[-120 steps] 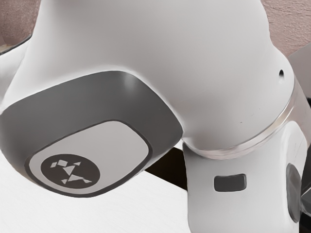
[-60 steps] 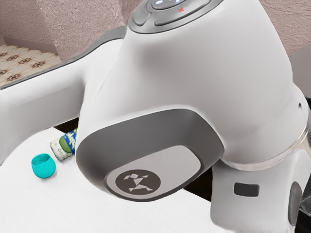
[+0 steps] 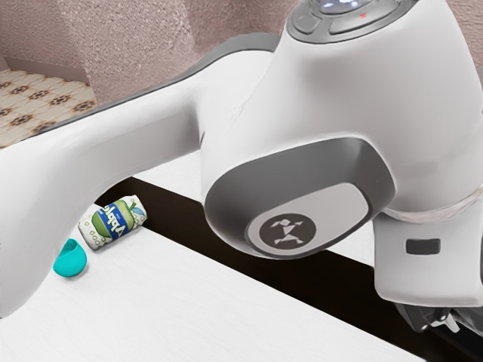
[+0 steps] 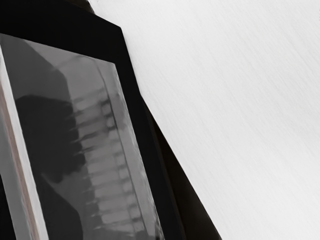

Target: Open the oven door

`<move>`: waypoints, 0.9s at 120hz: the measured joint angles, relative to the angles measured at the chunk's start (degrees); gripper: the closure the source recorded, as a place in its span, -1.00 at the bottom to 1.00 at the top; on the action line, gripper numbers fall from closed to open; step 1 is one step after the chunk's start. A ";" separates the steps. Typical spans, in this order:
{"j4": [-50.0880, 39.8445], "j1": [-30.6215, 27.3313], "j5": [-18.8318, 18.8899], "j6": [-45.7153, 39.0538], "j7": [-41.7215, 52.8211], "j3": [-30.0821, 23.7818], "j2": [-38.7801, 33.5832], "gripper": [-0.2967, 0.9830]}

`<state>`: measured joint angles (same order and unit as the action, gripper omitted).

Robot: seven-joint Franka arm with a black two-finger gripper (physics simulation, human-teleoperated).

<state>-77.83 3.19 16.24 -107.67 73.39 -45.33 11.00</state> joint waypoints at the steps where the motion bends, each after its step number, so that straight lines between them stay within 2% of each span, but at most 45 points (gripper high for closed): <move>1: 0.04 0.07 0.10 0.03 -0.04 0.01 0.06 -0.53; 31: 2.67 1.17 2.34 1.13 -2.53 0.11 3.00 -0.53; 64: 3.02 2.78 2.97 -0.75 -6.94 -0.05 4.04 -0.53; 83: 4.57 5.75 5.28 -2.11 -10.08 0.12 6.64 -0.53; 108: 7.48 6.26 8.40 -2.84 -13.26 0.22 10.57 -0.53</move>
<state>-70.35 9.45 24.64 -110.51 60.13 -45.12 21.58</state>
